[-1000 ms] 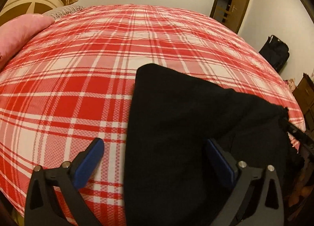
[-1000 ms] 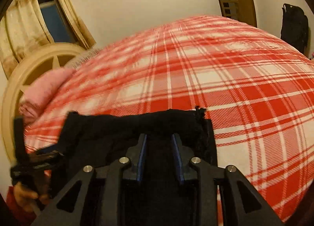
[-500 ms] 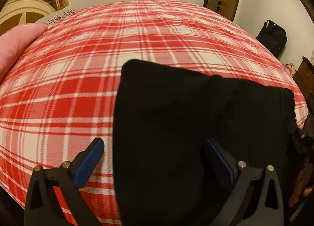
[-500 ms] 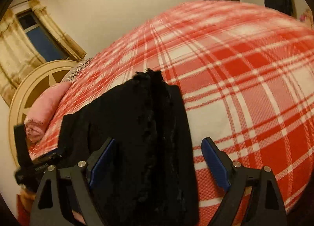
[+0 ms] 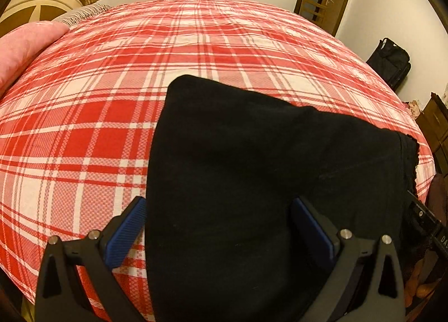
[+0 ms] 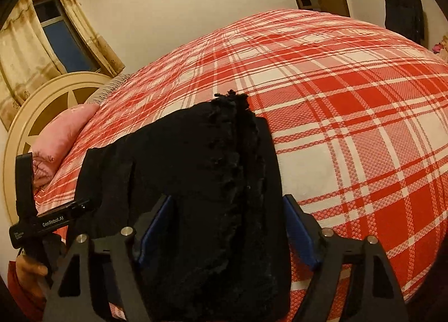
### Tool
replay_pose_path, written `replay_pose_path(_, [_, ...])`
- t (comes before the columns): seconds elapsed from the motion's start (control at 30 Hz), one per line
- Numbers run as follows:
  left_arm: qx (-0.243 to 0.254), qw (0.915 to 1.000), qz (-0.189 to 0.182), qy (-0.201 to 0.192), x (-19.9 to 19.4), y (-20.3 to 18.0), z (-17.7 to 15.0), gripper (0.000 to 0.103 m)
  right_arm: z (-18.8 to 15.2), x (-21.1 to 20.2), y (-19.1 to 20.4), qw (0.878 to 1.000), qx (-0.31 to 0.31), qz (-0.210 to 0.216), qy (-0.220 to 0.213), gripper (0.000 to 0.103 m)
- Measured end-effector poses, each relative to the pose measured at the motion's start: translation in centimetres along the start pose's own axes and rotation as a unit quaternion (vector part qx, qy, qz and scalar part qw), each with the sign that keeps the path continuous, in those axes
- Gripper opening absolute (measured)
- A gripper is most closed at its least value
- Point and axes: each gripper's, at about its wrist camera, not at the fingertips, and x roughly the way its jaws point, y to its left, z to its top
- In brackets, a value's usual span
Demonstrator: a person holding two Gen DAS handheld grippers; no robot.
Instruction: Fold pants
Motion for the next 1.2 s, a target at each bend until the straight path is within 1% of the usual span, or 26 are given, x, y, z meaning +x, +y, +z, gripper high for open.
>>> replay_pose_path(0.23, [-0.001, 1.0000, 0.003, -0.005, 0.1, 0.0, -0.1, 0.103, 0.1, -0.1, 0.0, 1.000, 0.000, 0.000, 0.006, 0.078])
replay_pose_path(0.3, [-0.002, 1.0000, 0.002, -0.006, 0.0, 0.0, -0.2, 0.103, 0.2, -0.1, 0.0, 1.000, -0.002, 0.003, 0.010, 0.075])
replay_pose_path(0.37, [-0.003, 1.0000, -0.002, -0.005, 0.0, 0.1, -0.2, 0.103, 0.5, -0.4, -0.2, 1.000, 0.001, 0.010, 0.011, 0.075])
replay_pose_path(0.43, [-0.003, 0.9999, -0.010, -0.002, -0.1, 0.2, -0.2, 0.103, 0.8, -0.9, -0.6, 1.000, 0.013, 0.016, -0.003, 0.075])
replay_pose_path(0.5, [-0.005, 0.9997, -0.025, 0.000, -0.2, 0.5, -0.2, 0.103, 1.3, -1.8, -1.3, 0.999, 0.036, 0.020, -0.029, 0.075])
replay_pose_path(0.57, [-0.008, 0.9991, -0.041, -0.001, -0.3, 0.7, -0.2, 0.103, 1.5, -2.2, -2.0, 0.998, 0.054, 0.027, -0.037, 0.075])
replay_pose_path(0.63, [-0.013, 0.9978, -0.065, -0.001, -0.5, 0.9, -0.3, 0.103, 1.6, -1.5, -2.3, 0.998, 0.060, 0.020, -0.023, 0.076])
replay_pose_path(0.67, [-0.013, 0.9975, -0.069, -0.002, -0.6, 0.8, -0.4, 0.103, 1.4, -1.1, -2.3, 0.998, 0.062, 0.021, -0.016, 0.076])
replay_pose_path(0.73, [-0.003, 0.9981, -0.062, -0.001, -0.5, 0.3, -0.5, 0.103, 0.9, 0.0, -2.4, 0.996, 0.072, 0.044, 0.006, 0.076])
replay_pose_path(0.77, [0.004, 0.9985, -0.055, -0.001, -0.4, 0.1, -0.6, 0.103, 0.7, 0.1, -2.2, 0.997, 0.070, 0.046, 0.003, 0.078])
replay_pose_path(0.8, [0.010, 0.9988, -0.049, -0.001, -0.4, -0.2, -0.7, 0.103, 0.5, 0.1, -1.5, 0.998, 0.054, 0.043, 0.000, 0.078])
replay_pose_path(0.83, [0.012, 0.9988, -0.046, -0.001, -0.4, -0.3, -0.7, 0.103, 0.3, 0.4, -0.6, 0.999, 0.028, 0.030, 0.010, 0.079])
replay_pose_path(0.9, [0.011, 0.9989, -0.045, -0.003, -0.4, -0.3, -0.7, 0.103, -0.1, 0.4, 0.8, 1.000, -0.013, 0.009, 0.013, 0.078])
replay_pose_path(0.93, [0.011, 0.9989, -0.045, -0.004, -0.3, -0.4, -0.7, 0.103, -0.2, 0.4, 1.2, 1.000, -0.020, 0.006, 0.013, 0.075])
replay_pose_path(0.97, [0.011, 0.9988, -0.047, -0.005, -0.3, -0.4, -0.7, 0.102, -0.3, 0.3, 1.4, 1.000, -0.026, 0.005, 0.012, 0.066])
replay_pose_path(1.0, [0.012, 0.9986, -0.052, -0.009, -0.4, -0.4, -0.8, 0.099, -0.3, 0.2, 1.8, 0.999, -0.036, 0.002, 0.011, 0.058])
replay_pose_path(1.07, [0.022, 0.9981, -0.055, -0.017, -0.8, -0.7, -0.8, 0.080, -0.3, 0.1, 2.6, 0.998, -0.055, -0.010, 0.010, 0.051])
replay_pose_path(1.1, [0.026, 0.9980, -0.054, -0.018, -1.0, -0.7, -0.8, 0.074, -0.3, 0.0, 2.9, 0.998, -0.060, -0.015, 0.010, 0.048])
replay_pose_path(1.13, [0.025, 0.9981, -0.053, -0.019, -1.1, -0.6, -0.7, 0.061, -0.3, 0.0, 3.0, 0.998, -0.064, -0.018, 0.009, 0.046])
replay_pose_path(1.17, [0.017, 0.9980, -0.058, -0.017, -1.2, -0.2, -0.5, 0.054, -0.4, -0.1, 3.0, 0.998, -0.067, -0.021, 0.008, 0.044])
replay_pose_path(1.2, [0.007, 0.9979, -0.062, -0.016, -1.3, 0.1, -0.4, 0.049, -0.4, -0.2, 3.3, 0.997, -0.073, -0.027, 0.006, 0.041])
